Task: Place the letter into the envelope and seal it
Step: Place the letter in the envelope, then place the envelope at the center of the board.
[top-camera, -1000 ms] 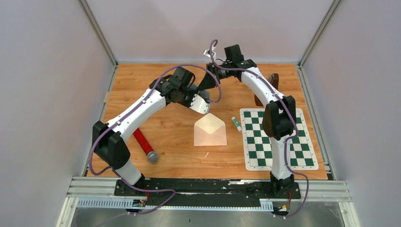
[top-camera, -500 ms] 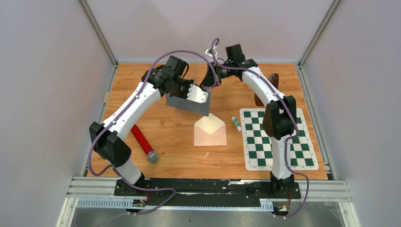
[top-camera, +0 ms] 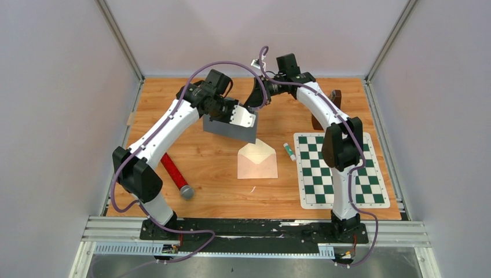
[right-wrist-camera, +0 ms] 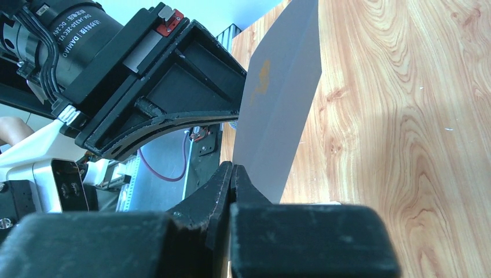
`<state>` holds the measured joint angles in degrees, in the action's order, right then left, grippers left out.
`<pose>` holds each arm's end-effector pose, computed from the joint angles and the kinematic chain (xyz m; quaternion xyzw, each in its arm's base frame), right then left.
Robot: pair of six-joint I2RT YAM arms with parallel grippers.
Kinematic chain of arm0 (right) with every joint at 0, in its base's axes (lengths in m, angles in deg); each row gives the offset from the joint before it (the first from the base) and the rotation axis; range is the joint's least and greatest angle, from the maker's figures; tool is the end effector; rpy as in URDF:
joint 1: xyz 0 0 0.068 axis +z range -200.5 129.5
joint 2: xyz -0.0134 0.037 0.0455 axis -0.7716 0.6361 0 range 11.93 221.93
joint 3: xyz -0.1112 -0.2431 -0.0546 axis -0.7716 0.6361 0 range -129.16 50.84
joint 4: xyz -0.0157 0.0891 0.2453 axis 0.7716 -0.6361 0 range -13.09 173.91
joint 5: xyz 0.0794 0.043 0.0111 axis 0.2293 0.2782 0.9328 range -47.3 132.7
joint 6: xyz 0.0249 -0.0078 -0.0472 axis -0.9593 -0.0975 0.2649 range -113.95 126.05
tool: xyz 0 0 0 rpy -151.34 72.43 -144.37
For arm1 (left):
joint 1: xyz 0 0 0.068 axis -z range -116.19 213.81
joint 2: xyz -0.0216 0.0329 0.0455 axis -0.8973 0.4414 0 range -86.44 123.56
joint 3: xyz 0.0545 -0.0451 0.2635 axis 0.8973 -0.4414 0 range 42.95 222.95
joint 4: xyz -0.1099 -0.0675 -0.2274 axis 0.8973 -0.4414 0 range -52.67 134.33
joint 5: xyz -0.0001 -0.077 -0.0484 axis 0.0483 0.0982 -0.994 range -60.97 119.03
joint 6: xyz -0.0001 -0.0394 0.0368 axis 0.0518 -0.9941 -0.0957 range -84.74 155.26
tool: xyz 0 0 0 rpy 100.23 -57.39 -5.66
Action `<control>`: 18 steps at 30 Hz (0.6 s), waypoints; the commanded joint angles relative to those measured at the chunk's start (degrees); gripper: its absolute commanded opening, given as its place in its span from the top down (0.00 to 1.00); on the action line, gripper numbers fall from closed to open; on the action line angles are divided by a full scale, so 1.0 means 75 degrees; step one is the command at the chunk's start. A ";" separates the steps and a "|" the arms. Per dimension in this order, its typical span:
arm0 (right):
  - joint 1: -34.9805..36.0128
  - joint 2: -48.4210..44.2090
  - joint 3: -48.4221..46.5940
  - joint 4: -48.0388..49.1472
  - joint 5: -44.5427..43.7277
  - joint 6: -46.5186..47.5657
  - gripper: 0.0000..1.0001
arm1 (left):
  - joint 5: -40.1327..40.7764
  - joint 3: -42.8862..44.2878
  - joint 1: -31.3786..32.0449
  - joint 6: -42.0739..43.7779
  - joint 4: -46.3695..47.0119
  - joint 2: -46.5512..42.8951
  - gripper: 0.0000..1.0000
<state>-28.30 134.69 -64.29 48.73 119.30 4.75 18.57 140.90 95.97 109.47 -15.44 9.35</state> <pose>0.4259 0.2111 0.3066 -0.3744 0.6622 0.6200 0.1919 0.2908 -0.1905 0.3533 0.7809 0.5526 0.0180 0.2907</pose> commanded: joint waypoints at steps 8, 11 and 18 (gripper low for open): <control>-0.0122 -0.0117 -0.0036 0.0482 0.0336 -0.0231 1.00 | 0.0278 -0.0488 -0.0113 -0.0454 0.0397 -0.0283 0.76; -0.0116 -0.0091 -0.0058 0.0570 0.0377 -0.0316 1.00 | 0.0257 -0.0608 -0.0116 -0.0596 0.0491 -0.0323 0.76; -0.0132 -0.0089 0.0023 0.0632 0.0375 -0.0352 1.00 | 0.0089 -0.0438 -0.0116 -0.0953 0.0802 -0.0339 0.73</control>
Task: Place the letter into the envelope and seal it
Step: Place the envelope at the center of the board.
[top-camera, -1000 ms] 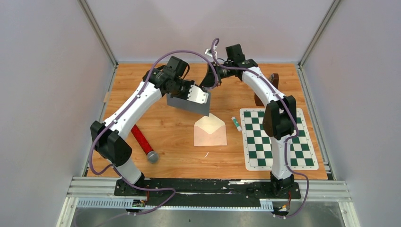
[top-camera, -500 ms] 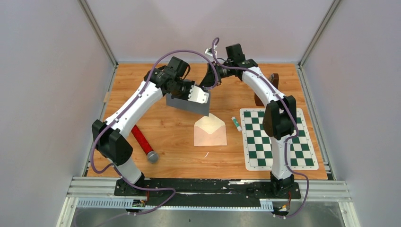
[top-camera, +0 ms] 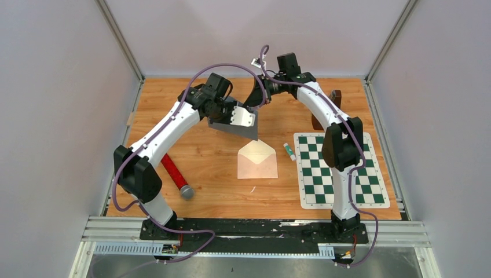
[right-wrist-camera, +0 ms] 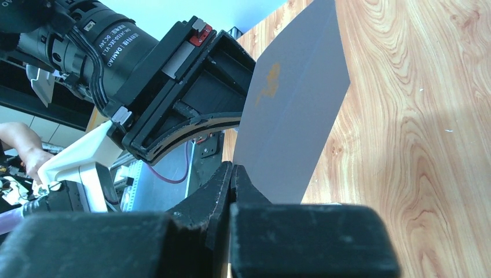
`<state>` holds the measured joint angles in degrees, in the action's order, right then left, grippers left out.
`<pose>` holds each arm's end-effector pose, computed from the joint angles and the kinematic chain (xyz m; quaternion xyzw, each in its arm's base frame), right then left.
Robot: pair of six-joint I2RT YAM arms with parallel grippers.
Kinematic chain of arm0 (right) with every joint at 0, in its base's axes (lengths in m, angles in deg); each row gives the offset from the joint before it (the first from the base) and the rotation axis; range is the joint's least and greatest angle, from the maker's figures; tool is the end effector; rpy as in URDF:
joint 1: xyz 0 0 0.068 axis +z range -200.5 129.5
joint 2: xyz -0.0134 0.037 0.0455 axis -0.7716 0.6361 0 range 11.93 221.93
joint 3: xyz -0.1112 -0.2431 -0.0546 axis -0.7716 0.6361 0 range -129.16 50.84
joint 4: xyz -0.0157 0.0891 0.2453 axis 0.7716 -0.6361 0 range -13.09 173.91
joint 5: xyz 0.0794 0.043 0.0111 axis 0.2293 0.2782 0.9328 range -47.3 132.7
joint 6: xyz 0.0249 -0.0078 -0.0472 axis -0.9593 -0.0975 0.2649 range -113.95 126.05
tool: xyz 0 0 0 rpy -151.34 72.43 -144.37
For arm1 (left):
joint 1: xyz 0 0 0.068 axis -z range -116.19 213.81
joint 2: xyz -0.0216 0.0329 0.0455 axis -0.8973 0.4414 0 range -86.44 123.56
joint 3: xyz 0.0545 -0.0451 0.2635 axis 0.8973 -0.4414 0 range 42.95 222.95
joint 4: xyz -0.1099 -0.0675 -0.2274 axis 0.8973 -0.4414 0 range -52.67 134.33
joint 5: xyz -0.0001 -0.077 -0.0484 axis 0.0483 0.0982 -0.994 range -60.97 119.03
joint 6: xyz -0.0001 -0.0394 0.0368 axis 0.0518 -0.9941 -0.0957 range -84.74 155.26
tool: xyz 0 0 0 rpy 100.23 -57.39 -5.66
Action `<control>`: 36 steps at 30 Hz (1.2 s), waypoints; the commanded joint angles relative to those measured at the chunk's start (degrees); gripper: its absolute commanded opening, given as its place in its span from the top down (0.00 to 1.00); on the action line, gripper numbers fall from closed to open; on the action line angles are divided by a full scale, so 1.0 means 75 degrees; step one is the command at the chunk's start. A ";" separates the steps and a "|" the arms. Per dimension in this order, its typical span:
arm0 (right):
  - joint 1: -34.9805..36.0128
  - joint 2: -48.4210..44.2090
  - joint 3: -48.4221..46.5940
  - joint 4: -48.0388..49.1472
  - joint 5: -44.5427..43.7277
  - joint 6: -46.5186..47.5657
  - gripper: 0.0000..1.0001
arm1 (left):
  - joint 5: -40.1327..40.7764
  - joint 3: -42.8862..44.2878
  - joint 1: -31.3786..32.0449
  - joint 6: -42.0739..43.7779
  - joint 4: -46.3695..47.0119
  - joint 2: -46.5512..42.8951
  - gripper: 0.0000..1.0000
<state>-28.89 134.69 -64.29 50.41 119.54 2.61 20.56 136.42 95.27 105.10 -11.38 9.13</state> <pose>0.4294 0.2073 0.3084 -0.3665 0.6638 0.6226 0.1937 0.2966 -0.1876 0.3348 0.7540 0.5916 0.0239 0.2844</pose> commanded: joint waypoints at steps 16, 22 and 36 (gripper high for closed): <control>-0.0463 0.0881 -0.0023 0.0315 -0.0153 0.0422 1.00 | -0.0143 -0.0136 -0.0685 -0.4034 0.2553 -0.1925 0.36; -0.0425 0.1552 -0.0463 0.0326 -0.0286 0.0415 1.00 | -0.0431 -0.1127 -0.1311 -0.5918 0.2645 -0.2736 0.34; 0.0051 0.2852 -0.1956 0.0607 -0.1590 0.0418 1.00 | -0.1106 -0.2170 -0.1575 -0.6532 0.2221 -0.3432 0.34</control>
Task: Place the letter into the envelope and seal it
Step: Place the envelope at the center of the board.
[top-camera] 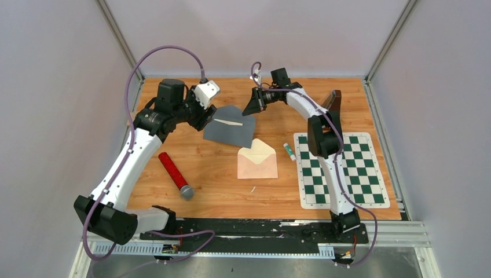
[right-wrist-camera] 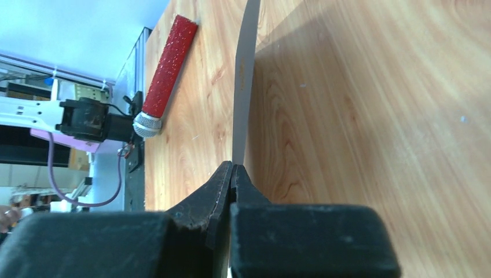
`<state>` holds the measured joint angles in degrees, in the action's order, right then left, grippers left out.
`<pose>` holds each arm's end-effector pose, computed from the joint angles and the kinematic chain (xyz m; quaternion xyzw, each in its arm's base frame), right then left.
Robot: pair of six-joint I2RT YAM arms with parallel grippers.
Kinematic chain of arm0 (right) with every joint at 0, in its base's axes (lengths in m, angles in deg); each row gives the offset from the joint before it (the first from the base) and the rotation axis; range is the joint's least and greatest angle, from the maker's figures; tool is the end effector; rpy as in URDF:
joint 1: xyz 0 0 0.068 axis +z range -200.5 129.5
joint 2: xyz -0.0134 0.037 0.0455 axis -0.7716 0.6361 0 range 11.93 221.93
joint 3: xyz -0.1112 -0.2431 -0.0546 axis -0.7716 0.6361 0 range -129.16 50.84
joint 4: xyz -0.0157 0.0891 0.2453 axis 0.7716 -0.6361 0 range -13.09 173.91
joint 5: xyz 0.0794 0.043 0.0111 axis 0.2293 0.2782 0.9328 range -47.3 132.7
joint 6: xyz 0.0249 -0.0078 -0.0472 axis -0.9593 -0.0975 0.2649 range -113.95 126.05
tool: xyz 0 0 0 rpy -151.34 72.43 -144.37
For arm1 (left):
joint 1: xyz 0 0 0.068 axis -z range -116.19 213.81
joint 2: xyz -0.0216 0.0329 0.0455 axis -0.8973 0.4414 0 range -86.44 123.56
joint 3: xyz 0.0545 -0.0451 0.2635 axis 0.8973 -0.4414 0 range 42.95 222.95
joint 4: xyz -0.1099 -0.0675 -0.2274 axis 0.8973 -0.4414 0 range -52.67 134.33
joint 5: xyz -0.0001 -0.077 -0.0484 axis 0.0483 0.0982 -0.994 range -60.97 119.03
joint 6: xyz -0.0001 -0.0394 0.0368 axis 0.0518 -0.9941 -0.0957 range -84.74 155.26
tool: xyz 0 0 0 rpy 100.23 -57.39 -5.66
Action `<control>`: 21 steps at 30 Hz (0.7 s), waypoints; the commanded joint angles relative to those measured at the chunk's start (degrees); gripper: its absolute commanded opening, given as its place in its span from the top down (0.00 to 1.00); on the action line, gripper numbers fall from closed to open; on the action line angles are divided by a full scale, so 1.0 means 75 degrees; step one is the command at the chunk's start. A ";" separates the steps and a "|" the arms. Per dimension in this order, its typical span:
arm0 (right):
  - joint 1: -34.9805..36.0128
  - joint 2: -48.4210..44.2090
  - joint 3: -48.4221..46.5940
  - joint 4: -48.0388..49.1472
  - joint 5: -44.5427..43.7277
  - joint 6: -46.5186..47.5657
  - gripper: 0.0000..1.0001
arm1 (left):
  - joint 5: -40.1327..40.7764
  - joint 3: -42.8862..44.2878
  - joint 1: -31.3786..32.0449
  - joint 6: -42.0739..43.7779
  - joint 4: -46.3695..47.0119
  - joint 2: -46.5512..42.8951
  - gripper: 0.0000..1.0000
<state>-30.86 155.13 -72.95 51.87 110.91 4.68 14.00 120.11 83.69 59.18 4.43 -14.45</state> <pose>0.4946 0.2115 0.1786 -0.3068 0.7423 0.5702 0.1723 0.2471 -0.0992 0.3847 0.3840 0.7923 -0.0996 0.4637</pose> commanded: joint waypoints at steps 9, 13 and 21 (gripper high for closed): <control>0.0581 0.0743 -0.1365 0.0431 -0.1828 -0.0110 0.98 | -0.0375 0.0093 -0.0059 -0.0462 0.0013 -0.0279 0.34; 0.0704 0.0833 -0.1426 0.0444 -0.2077 -0.0076 0.99 | -0.0431 0.0045 -0.0067 -0.0539 0.0097 -0.0254 0.35; 0.0733 0.0916 -0.1557 0.0519 -0.2493 0.0027 0.63 | -0.0485 0.0016 -0.0083 -0.0675 0.0202 -0.0190 0.34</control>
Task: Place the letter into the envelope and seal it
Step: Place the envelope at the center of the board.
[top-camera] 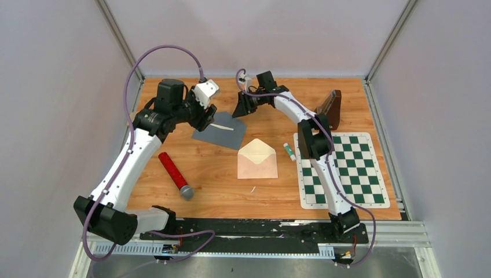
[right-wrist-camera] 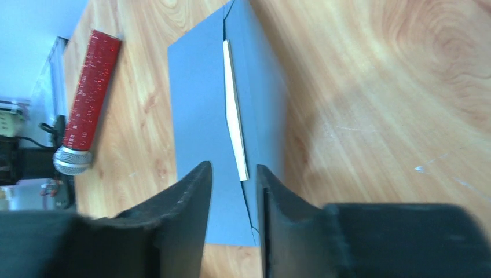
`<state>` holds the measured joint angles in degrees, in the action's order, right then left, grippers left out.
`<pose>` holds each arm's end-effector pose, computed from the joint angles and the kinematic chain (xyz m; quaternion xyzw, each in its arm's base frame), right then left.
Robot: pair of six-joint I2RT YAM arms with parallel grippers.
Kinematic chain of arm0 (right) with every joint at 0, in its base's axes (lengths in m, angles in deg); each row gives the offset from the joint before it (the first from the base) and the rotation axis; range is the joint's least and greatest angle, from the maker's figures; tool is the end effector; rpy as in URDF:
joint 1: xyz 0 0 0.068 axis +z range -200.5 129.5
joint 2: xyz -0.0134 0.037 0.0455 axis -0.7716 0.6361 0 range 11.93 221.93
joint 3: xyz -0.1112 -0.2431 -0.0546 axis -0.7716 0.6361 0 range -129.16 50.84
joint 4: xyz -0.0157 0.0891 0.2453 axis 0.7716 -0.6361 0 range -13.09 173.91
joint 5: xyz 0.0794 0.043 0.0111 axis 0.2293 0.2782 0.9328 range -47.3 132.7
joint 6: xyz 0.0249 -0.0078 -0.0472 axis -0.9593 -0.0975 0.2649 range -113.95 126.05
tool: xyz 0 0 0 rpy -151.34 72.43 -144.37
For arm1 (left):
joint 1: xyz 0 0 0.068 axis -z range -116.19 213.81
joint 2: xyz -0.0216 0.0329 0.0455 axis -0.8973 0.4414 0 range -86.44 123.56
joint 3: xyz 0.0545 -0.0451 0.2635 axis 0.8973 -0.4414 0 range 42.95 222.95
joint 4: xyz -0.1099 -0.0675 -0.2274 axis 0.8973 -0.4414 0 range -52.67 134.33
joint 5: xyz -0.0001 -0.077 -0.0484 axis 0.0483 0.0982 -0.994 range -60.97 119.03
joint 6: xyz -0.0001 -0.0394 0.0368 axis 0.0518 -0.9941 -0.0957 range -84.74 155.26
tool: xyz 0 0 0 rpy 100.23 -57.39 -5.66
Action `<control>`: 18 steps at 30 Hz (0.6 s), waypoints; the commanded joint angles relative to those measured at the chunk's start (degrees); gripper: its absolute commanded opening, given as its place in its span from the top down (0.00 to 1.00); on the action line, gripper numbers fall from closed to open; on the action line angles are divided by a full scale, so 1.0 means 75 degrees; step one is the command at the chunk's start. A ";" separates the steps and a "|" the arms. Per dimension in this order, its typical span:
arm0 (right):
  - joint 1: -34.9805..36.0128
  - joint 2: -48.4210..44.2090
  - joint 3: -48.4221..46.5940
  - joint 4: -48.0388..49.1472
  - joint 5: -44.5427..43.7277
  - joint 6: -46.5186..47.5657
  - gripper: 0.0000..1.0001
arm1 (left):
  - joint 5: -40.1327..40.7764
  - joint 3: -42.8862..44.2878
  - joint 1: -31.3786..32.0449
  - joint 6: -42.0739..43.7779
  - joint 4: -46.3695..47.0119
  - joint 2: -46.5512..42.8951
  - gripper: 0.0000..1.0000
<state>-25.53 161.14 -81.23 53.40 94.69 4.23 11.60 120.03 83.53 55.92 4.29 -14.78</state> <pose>0.4989 0.2632 0.1629 -0.3233 0.7893 0.4728 0.2212 0.2450 -0.0992 0.3857 0.3682 0.7971 -0.1304 0.4604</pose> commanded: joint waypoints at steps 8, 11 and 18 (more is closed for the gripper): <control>-0.0281 -0.1582 0.0173 -0.0173 -0.0718 0.0466 0.47 | -0.0150 -0.0086 -0.0070 -0.0642 0.0448 -0.0109 0.33; -0.0518 -0.3045 0.1754 -0.0618 -0.1153 0.0897 0.46 | -0.0103 -0.0245 -0.0086 -0.0929 0.0683 -0.0056 0.29; -0.0938 -0.5790 0.5750 -0.1516 -0.2671 0.1824 0.44 | -0.0556 -0.0401 -0.0087 -0.1803 0.1169 0.0409 0.25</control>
<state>-31.56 126.50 -49.23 46.87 82.51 11.88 10.18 117.14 83.16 48.49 8.45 -13.43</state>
